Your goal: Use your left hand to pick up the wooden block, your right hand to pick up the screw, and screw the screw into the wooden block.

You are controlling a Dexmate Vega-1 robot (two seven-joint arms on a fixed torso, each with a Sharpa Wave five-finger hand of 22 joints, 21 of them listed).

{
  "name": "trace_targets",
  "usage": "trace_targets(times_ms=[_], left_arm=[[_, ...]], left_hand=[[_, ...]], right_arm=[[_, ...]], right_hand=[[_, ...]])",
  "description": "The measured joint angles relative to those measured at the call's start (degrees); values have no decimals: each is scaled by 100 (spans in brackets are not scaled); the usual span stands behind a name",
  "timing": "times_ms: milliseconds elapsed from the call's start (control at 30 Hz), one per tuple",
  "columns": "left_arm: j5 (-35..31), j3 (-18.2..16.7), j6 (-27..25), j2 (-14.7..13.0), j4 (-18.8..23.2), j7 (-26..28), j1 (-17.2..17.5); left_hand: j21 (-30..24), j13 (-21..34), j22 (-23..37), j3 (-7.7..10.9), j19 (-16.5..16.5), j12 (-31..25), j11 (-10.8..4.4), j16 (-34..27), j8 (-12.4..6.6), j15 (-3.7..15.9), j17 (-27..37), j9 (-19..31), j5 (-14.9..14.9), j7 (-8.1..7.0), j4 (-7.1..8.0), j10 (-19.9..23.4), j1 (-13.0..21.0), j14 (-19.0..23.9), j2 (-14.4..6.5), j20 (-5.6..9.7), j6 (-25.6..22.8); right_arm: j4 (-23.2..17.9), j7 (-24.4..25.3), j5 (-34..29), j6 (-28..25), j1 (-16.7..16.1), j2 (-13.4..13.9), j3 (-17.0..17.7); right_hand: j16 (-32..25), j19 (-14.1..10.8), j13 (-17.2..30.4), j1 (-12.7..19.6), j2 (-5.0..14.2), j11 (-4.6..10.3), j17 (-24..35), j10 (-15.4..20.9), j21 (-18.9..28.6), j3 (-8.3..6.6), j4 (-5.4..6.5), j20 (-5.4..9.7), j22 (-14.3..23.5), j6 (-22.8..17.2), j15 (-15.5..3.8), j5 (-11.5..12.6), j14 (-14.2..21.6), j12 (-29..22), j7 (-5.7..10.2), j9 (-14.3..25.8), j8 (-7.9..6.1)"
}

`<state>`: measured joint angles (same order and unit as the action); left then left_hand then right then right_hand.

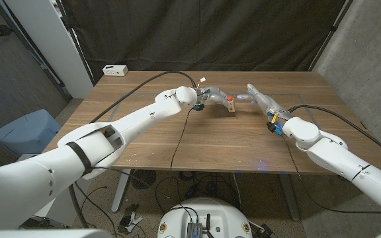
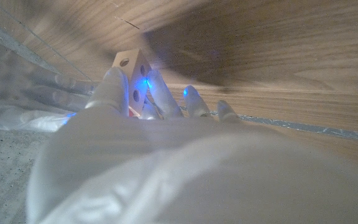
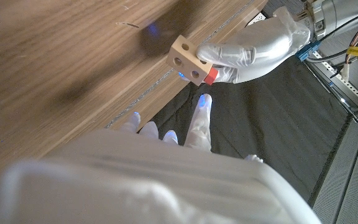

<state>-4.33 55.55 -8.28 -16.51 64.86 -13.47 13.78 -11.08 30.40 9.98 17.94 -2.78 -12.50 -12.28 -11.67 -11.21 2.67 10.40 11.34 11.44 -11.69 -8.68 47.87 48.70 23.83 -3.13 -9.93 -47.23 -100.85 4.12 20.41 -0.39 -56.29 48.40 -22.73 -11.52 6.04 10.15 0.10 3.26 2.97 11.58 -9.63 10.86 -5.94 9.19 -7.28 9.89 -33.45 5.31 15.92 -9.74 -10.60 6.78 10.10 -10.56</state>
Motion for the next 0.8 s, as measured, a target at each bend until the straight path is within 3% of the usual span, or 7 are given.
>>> trace_targets(times_ms=[800], left_arm=[[-2,3,-31,-9,42,-9,0]], left_hand=[[0,0,0,-3,0,0,0,0,-3,0,1,-5,-1,1,-3,0,7,0,7,0,1]], right_arm=[[550,-328,-14,208,462,-229,-204]], right_hand=[[0,41,1,0,0,0,0,0,0,37,-4,-41,0,175,32,0,-32,0,69,-1,0]])
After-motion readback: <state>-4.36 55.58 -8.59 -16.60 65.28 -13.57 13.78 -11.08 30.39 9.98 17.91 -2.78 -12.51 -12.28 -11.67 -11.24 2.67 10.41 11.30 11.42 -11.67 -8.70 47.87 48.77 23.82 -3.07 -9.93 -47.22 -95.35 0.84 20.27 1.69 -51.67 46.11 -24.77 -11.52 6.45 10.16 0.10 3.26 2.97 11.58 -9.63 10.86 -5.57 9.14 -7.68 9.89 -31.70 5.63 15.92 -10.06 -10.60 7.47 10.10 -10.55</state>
